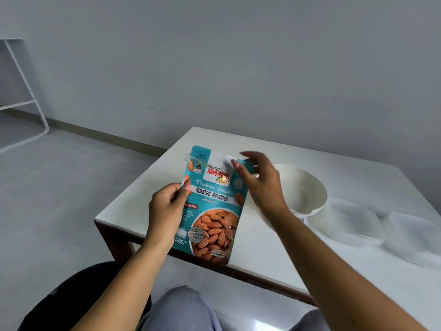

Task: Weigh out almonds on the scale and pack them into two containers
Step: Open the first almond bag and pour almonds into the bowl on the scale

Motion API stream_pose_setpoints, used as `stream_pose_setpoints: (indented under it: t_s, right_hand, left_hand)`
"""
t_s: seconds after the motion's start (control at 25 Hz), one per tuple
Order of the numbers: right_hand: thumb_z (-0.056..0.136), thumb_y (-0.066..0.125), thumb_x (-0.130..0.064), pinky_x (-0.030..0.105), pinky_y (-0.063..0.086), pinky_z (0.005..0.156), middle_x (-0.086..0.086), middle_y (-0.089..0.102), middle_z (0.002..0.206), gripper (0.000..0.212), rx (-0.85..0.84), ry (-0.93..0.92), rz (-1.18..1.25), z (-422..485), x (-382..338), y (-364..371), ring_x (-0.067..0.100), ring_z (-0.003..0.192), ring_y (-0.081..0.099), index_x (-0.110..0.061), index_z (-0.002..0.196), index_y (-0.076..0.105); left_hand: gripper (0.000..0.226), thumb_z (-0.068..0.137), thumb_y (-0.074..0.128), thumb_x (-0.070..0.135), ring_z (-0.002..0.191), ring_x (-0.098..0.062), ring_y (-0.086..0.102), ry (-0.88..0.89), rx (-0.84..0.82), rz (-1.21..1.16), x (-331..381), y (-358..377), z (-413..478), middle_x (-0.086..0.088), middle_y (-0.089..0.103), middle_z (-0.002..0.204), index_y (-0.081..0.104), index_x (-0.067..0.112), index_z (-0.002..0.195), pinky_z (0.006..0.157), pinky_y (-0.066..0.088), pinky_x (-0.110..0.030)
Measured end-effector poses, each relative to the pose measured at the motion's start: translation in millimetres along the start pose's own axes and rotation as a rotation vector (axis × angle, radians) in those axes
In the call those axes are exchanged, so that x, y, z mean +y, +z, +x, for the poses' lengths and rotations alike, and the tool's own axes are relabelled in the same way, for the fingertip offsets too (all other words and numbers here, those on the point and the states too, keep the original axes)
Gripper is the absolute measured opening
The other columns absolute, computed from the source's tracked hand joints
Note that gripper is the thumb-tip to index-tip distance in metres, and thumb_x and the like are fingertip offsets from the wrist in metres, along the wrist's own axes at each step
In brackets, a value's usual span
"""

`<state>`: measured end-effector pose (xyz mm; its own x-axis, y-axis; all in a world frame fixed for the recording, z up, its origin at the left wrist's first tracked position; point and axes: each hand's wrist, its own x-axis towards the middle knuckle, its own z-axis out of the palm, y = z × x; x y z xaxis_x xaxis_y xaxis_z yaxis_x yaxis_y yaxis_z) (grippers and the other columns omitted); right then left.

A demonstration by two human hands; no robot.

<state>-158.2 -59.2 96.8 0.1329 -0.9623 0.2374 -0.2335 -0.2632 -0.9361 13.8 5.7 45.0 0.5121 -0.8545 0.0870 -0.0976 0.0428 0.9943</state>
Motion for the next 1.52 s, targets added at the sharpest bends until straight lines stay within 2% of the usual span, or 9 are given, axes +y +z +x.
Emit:
stream_pose_setpoints:
  t_s: [0.24, 0.56, 0.8, 0.92, 1.0, 1.08, 1.24, 1.44, 1.52]
  right_hand:
    - [0.086, 0.064, -0.037, 0.027, 0.062, 0.060, -0.004, 0.074, 0.098, 0.023, -0.192, -0.055, -0.231, 6, -23, -27, 0.014, 0.073, 0.073, -0.014, 0.087, 0.064]
    - [0.088, 0.061, -0.041, 0.024, 0.058, 0.051, -0.003, 0.073, 0.090, 0.029, 0.134, 0.081, 0.024, -13, -7, -35, 0.017, 0.068, 0.073, -0.014, 0.078, 0.062]
    - [0.090, 0.057, -0.042, 0.024, 0.056, 0.052, -0.001, 0.071, 0.106, 0.025, 0.112, 0.060, -0.215, -10, -2, -46, 0.016, 0.073, 0.070, -0.020, 0.079, 0.057]
    - [0.091, 0.056, -0.039, 0.030, 0.053, 0.049, 0.007, 0.072, 0.098, 0.032, 0.248, 0.031, -0.141, -6, -5, -50, 0.018, 0.078, 0.069, -0.015, 0.070, 0.057]
    - [0.091, 0.057, -0.040, 0.036, 0.055, 0.054, 0.005, 0.073, 0.091, 0.036, 0.315, 0.058, -0.099, -2, -6, -52, 0.019, 0.081, 0.069, -0.011, 0.069, 0.058]
    - [0.091, 0.055, -0.042, 0.036, 0.057, 0.057, 0.003, 0.072, 0.090, 0.036, 0.328, 0.116, -0.028, 0, -6, -52, 0.021, 0.079, 0.070, -0.016, 0.066, 0.055]
    - [0.095, 0.049, -0.039, 0.025, 0.055, 0.054, -0.003, 0.066, 0.085, 0.028, 0.383, 0.198, 0.197, -5, -6, -61, 0.018, 0.076, 0.066, -0.018, 0.078, 0.053]
    - [0.093, 0.055, -0.030, 0.019, 0.058, 0.063, 0.002, 0.070, 0.094, 0.021, 0.312, 0.054, 0.331, -15, 17, -100, 0.015, 0.082, 0.068, -0.010, 0.089, 0.058]
    - [0.089, 0.061, -0.023, 0.023, 0.058, 0.073, 0.003, 0.072, 0.094, 0.016, 0.252, -0.007, 0.327, -21, 31, -114, 0.014, 0.086, 0.068, -0.007, 0.090, 0.062]
  left_hand:
    - [0.043, 0.086, 0.055, 0.051, 0.075, -0.021, 0.075, 0.071, -0.092, 0.030, 22, 24, -25, -0.002, 0.077, 0.081, 0.063, 0.009, 0.079, 0.065, 0.059, -0.045]
    - [0.030, 0.093, 0.055, 0.041, 0.072, -0.018, 0.075, 0.123, -0.025, 0.061, 19, 44, -43, 0.002, 0.076, 0.082, 0.068, 0.016, 0.081, 0.065, 0.061, -0.044]
    - [0.035, 0.092, 0.050, 0.048, 0.088, -0.018, 0.073, 0.013, -0.201, 0.114, 28, 50, -47, -0.001, 0.074, 0.099, 0.063, 0.017, 0.103, 0.067, 0.060, -0.029]
    - [0.099, 0.067, 0.065, 0.071, 0.124, -0.012, 0.048, 0.029, -0.375, 0.358, 33, 60, -67, 0.006, 0.043, 0.140, 0.023, 0.025, 0.144, 0.091, 0.048, -0.028]
    - [0.145, 0.046, 0.073, 0.076, 0.145, -0.017, 0.013, 0.066, -0.369, 0.523, 30, 71, -81, 0.008, 0.007, 0.157, -0.020, 0.031, 0.148, 0.111, 0.032, -0.044]
    - [0.155, 0.044, 0.077, 0.073, 0.148, -0.024, 0.000, 0.069, -0.307, 0.606, 23, 83, -87, 0.004, -0.006, 0.159, -0.030, 0.027, 0.145, 0.113, 0.029, -0.050]
    - [0.132, 0.051, 0.078, 0.060, 0.142, -0.028, 0.021, 0.097, -0.231, 0.598, 19, 95, -74, 0.002, 0.018, 0.153, -0.008, 0.035, 0.147, 0.105, 0.037, -0.058]
    - [0.110, 0.051, 0.080, 0.045, 0.127, -0.020, 0.038, 0.155, -0.402, 0.728, 43, 84, -22, 0.003, 0.035, 0.133, 0.020, 0.041, 0.143, 0.094, 0.032, -0.030]
    - [0.112, 0.044, 0.074, 0.048, 0.127, -0.023, 0.035, 0.141, -0.465, 0.866, 59, 83, 5, 0.000, 0.034, 0.129, 0.022, 0.041, 0.143, 0.102, 0.035, -0.036]
